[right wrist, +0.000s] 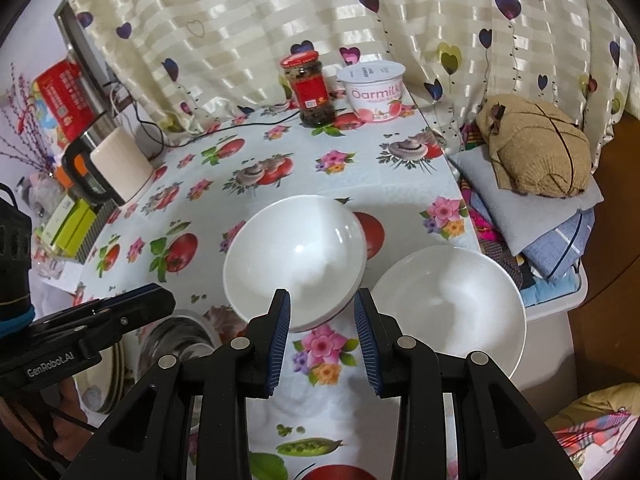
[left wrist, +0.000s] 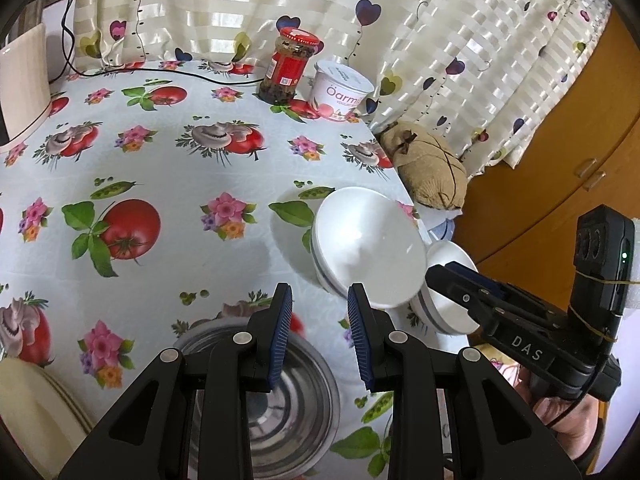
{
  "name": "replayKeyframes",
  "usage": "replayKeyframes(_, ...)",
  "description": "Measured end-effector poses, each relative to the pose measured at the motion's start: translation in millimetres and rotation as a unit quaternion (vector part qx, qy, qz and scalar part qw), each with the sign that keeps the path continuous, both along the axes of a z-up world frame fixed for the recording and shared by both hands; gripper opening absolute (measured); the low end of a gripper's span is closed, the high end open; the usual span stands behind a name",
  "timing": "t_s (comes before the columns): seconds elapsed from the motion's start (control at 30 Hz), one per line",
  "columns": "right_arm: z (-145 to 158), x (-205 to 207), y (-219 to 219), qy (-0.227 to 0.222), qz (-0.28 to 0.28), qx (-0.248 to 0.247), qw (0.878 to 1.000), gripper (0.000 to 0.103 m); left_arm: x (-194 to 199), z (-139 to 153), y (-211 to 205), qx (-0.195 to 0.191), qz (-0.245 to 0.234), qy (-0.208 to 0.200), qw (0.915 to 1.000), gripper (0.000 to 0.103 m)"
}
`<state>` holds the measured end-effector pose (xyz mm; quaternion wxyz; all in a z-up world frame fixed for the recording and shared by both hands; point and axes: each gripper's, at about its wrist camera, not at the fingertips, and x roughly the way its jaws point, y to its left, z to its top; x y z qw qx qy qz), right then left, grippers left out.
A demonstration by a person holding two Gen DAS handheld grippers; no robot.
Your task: Organize plates and bowls
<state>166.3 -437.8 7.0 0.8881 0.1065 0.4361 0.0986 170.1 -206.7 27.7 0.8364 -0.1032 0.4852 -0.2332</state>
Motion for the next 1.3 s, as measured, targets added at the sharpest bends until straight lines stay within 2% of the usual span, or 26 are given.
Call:
replayKeyframes(0.7,-14,37,-16,0.004,-0.014,-0.019,1.000,0.032,32,-17,-26,-0.010,0.008,0.019,0.9997,0.029)
replayKeyframes(1.17,-25,47,-10,0.014,0.001,-0.024,1.000,0.013,34,-31,-34,-0.003,-0.002,0.028,0.9996,0.029)
replayKeyframes(1.3,-27,47,-8,0.015,0.000,-0.024,1.000,0.012,33,-31,-35,0.003,-0.002,0.025,0.9997,0.026)
